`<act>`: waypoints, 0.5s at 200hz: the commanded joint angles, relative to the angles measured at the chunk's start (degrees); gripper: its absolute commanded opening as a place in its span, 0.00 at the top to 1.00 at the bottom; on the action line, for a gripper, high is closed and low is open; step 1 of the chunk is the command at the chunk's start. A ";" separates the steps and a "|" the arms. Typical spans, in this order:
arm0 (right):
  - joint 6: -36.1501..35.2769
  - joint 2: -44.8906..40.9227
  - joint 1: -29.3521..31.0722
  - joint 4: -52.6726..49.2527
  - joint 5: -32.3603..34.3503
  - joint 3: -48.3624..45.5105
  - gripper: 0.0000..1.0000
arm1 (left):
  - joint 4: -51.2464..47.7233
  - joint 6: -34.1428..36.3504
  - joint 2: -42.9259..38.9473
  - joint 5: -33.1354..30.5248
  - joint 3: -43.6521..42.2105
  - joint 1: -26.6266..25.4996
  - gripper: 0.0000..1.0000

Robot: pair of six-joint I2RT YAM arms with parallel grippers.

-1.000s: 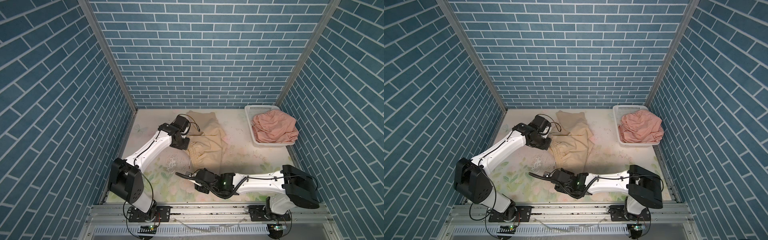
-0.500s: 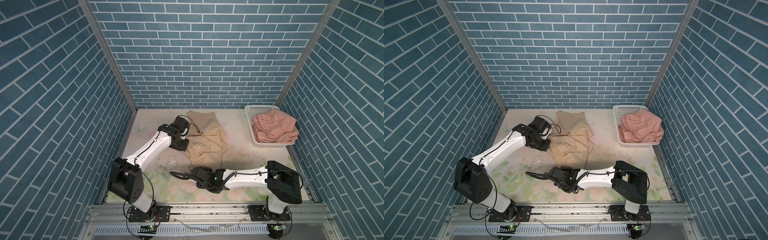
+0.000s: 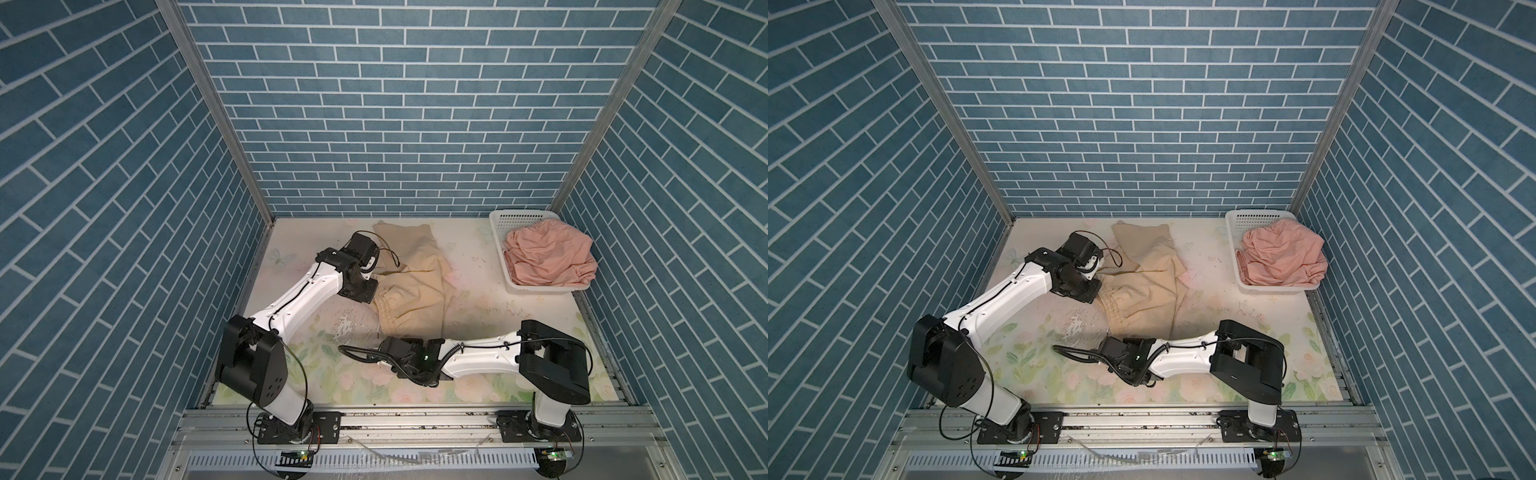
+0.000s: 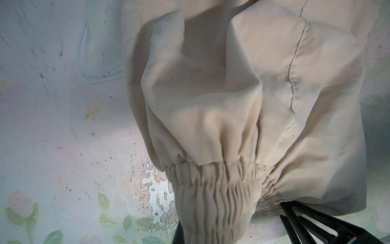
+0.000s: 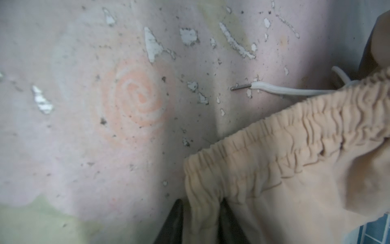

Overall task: Fold and stack the shorts
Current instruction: 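Lift the waistband with both grippers and lay the shorts flat, waist farthest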

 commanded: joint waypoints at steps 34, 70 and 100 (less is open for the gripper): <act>8.78 -13.95 -3.36 3.57 -4.64 -1.73 1.00 | -3.10 0.70 -4.82 -3.51 3.14 0.91 1.00; 15.29 -31.91 -9.57 0.75 -9.41 -1.29 1.00 | -9.99 3.01 -9.34 -5.66 11.11 1.80 1.00; 18.90 -41.38 -16.61 -7.75 -12.73 5.63 1.00 | -15.25 6.09 -12.87 -6.60 19.88 1.86 1.00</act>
